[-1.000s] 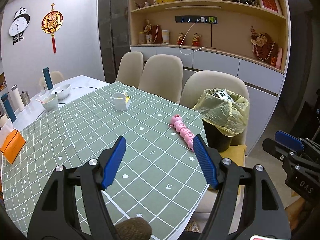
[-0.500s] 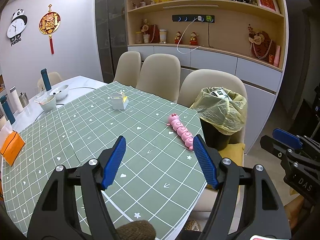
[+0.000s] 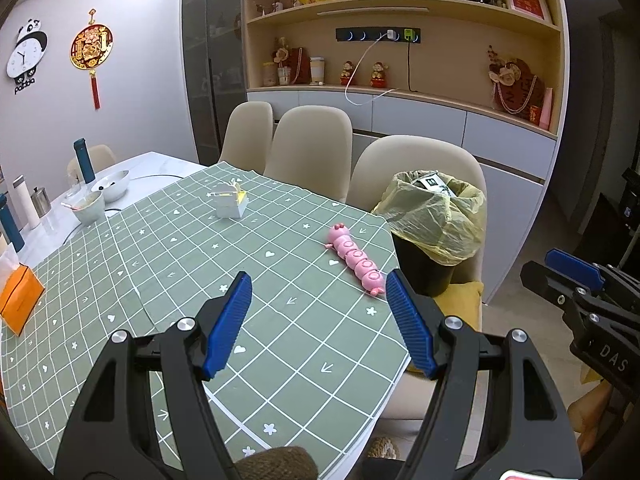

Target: Collect trash

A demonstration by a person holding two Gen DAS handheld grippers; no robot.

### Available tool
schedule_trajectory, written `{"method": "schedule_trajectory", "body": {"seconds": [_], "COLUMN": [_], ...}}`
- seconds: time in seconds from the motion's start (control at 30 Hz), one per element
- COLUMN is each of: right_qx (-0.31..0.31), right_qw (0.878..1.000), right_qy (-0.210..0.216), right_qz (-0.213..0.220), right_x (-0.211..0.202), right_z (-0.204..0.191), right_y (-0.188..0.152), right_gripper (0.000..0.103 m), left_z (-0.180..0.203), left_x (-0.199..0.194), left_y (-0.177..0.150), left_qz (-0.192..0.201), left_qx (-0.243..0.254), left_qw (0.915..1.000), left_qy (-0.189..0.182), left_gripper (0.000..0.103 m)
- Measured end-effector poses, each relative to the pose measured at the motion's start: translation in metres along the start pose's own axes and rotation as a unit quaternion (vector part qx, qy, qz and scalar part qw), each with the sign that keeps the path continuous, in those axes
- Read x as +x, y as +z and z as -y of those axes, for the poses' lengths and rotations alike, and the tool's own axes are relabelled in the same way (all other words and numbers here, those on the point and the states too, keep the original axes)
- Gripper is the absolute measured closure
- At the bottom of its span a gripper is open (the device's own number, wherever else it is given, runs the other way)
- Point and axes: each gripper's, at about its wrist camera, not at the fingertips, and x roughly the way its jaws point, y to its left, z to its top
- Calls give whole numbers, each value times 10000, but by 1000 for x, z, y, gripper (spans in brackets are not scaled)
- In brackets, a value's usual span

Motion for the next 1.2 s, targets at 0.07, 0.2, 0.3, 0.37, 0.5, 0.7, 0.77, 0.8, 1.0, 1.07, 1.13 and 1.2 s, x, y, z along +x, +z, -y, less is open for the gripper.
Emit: {"method": "schedule_trajectory", "body": {"seconds": [0.07,0.2,0.3,0.37,0.5,0.7,0.77,0.8,1.0,1.07,1.13,1.2], "right_qx": [-6,-9,-13,-9,-12,-11,-12,-13,22,13,17,12], "right_qw": [10000,10000,10000,10000,10000,10000,10000,10000,10000,10000,10000,10000], "right_qy": [-5,-17,-24,-26,-23,-39,-37,-35,10,-12,-7,-25], "right_qz": [5,29,17,22,18,40,37,38,11,9,3,-12], "right_x": [0,-1,-1,-1,-1,-3,-3,-4,-5,-6,-6,-6], "right_z": [0,0,-1,-1,-1,-1,-1,-2,-3,-4,-4,-5], "right_y": [0,1,1,1,1,1,1,1,-2,-4,-4,-5], "right_gripper": [59,59,59,59,59,59,59,59,59,59,59,59], "left_z": [0,0,-1,-2,-2,-1,-1,-1,1,2,1,1], "left_x": [0,-1,-1,-1,-2,-8,-8,-9,-13,-16,-17,-17], "left_y": [0,-2,-2,-2,-2,-3,-3,-3,-4,-5,-6,-6], "left_qz": [9,27,21,24,25,71,70,78,90,101,103,91], "left_qx": [0,8,-7,0,-13,-30,-28,-30,-48,-44,-34,-46], "left_qw": [10000,10000,10000,10000,10000,10000,10000,10000,9999,9999,9999,9999], "left_qy": [-2,-19,-24,-31,-35,-22,-26,-22,-49,-88,-95,-113], "left_gripper": [37,37,37,37,37,37,37,37,37,37,37,37]}}
